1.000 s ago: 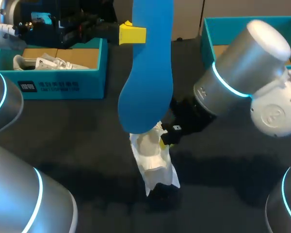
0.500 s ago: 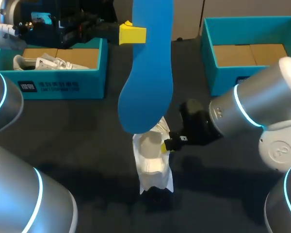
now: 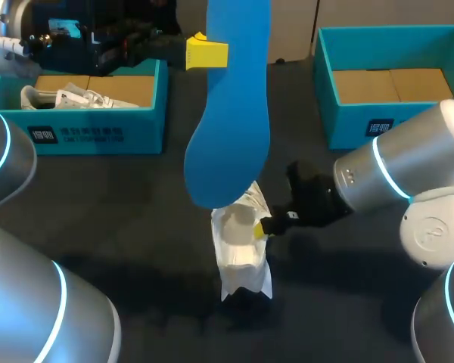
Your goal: Take the shoe out of the shoebox, open the shoe tongue, remove and reinsert the insole, then place the shoe into the shoebox
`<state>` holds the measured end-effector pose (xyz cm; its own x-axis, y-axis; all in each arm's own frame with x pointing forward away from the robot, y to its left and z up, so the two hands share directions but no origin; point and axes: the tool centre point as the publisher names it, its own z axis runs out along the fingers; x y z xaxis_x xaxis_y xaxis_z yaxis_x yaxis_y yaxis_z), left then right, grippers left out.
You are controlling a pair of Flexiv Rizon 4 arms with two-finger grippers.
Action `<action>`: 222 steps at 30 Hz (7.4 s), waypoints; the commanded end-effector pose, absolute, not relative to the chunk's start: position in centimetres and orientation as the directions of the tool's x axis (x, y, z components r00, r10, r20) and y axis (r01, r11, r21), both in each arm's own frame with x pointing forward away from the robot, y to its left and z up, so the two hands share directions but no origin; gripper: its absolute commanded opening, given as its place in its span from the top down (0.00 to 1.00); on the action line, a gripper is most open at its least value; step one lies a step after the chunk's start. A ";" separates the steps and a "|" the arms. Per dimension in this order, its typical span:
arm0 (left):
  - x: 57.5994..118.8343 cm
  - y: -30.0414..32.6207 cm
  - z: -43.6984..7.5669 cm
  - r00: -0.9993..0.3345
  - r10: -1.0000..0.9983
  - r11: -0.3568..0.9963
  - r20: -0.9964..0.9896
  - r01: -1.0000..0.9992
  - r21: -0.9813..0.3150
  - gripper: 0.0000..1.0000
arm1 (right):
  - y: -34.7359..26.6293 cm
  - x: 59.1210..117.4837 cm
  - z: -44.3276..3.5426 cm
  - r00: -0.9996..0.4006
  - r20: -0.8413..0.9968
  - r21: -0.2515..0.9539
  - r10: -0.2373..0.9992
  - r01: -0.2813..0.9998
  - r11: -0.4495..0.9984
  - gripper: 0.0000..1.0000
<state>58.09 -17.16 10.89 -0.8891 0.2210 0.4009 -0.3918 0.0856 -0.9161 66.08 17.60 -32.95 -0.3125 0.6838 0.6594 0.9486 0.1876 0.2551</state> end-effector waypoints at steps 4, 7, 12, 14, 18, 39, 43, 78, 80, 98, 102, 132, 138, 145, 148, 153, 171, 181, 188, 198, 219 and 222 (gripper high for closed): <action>58.1 -17.2 10.9 -0.889 0.219 0.088 0.401 -0.392 -0.916 1.00 | 17.6 66.8 -34.8 -0.304 0.690 0.246 0.657 0.952 0.182 1.00; 58.1 -17.2 10.9 -0.889 0.219 0.088 0.401 -0.392 -0.916 1.00 | 17.5 67.1 -35.5 -0.299 0.694 0.238 0.655 0.954 0.182 1.00; 58.1 -17.2 10.9 -0.889 0.219 0.088 0.401 -0.392 -0.916 1.00 | 17.3 67.3 -36.2 -0.288 0.696 0.223 0.658 0.958 0.182 1.00; 58.1 -17.2 10.9 -0.889 0.219 0.088 0.401 -0.392 -0.916 1.00 | 17.2 67.4 -36.4 -0.280 0.695 0.216 0.662 0.960 0.179 1.00; 58.1 -17.2 10.9 -0.889 0.219 0.088 0.401 -0.392 -0.916 1.00 | 16.9 67.5 -36.5 -0.269 0.696 0.212 0.666 0.963 0.167 1.00; 58.1 -17.2 10.9 -0.889 0.219 0.088 0.401 -0.392 -0.916 1.00 | 14.5 66.2 -30.2 -0.317 0.765 0.269 0.560 0.948 0.170 0.00; 58.1 -17.2 10.9 -0.889 0.219 0.088 0.401 -0.392 -0.916 1.00 | 13.4 66.3 -28.9 -0.331 0.816 0.303 0.475 0.943 0.137 0.00; 58.1 -17.2 10.9 -0.889 0.219 0.088 0.401 -0.392 -0.916 1.00 | 10.1 69.4 -20.8 -0.231 0.938 0.204 0.259 0.970 0.129 0.00; 58.1 -17.2 10.9 -0.889 0.219 0.088 0.401 -0.392 -0.916 1.00 | 9.9 69.4 -20.4 -0.220 0.941 0.194 0.258 0.973 0.125 0.00; 58.1 -17.2 10.9 -0.889 0.219 0.088 0.401 -0.392 -0.916 1.00 | 9.8 69.4 -17.3 -0.124 0.966 0.098 0.226 0.988 0.124 0.00; 58.6 -17.2 11.1 -0.907 0.237 0.052 0.348 -0.346 -0.937 1.00 | 9.8 69.4 -17.3 -0.124 0.966 0.098 0.226 0.988 0.124 0.00; 63.3 -17.2 7.6 -0.768 0.092 0.097 -0.633 0.640 -0.762 1.00 | 9.8 69.4 -17.3 -0.124 0.966 0.098 0.226 0.988 0.124 0.00; 63.7 -16.7 7.4 -0.747 0.106 0.081 -0.656 0.664 -0.743 1.00 | 9.8 69.4 -17.3 -0.124 0.966 0.098 0.226 0.988 0.124 0.00; 63.9 -16.0 7.1 -0.717 0.130 0.031 -0.685 0.694 -0.720 1.00 | 9.8 69.4 -17.3 -0.124 0.966 0.098 0.226 0.988 0.124 0.00; 63.9 -16.0 7.1 -0.717 0.130 0.031 -0.685 0.694 -0.720 1.00 | 9.8 69.4 -17.3 -0.124 0.966 0.098 0.226 0.988 0.124 0.00; 63.9 -16.0 7.1 -0.717 0.130 0.031 -0.685 0.694 -0.720 1.00 | 9.8 69.4 -17.3 -0.124 0.966 0.098 0.226 0.988 0.124 0.00; 63.9 -16.1 4.5 -0.461 0.103 0.011 -0.882 0.887 -0.462 1.00 | 9.8 69.4 -17.3 -0.124 0.966 0.098 0.226 0.988 0.124 0.00; 63.3 -15.7 1.7 -0.185 0.060 0.027 -0.981 0.983 -0.184 1.00 | 9.8 69.4 -17.3 -0.124 0.966 0.098 0.226 0.988 0.124 0.00; 64.4 -15.8 0.1 -0.043 0.087 0.039 -0.995 0.998 -0.040 1.00 | 9.8 69.4 -17.3 -0.124 0.966 0.098 0.226 0.988 0.124 0.00; 65.3 -15.6 -2.6 0.064 0.120 0.045 -0.991 0.997 0.070 1.00 | 9.8 69.4 -17.3 -0.124 0.966 0.098 0.226 0.988 0.124 0.00; 65.9 -15.9 -6.4 0.167 0.139 0.058 -0.976 0.983 0.176 1.00 | 9.8 69.4 -17.3 -0.124 0.966 0.098 0.226 0.988 0.124 0.00; 65.8 -15.9 -7.8 0.212 0.148 0.051 -0.966 0.974 0.222 1.00 | 9.8 69.4 -17.3 -0.124 0.966 0.098 0.226 0.988 0.124 0.00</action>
<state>66.13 -15.82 -6.21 0.1775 0.1681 -0.9697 0.9811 0.0472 0.1877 69.39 9.74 -17.30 -0.1238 0.2250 0.9665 0.9875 0.1241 0.0976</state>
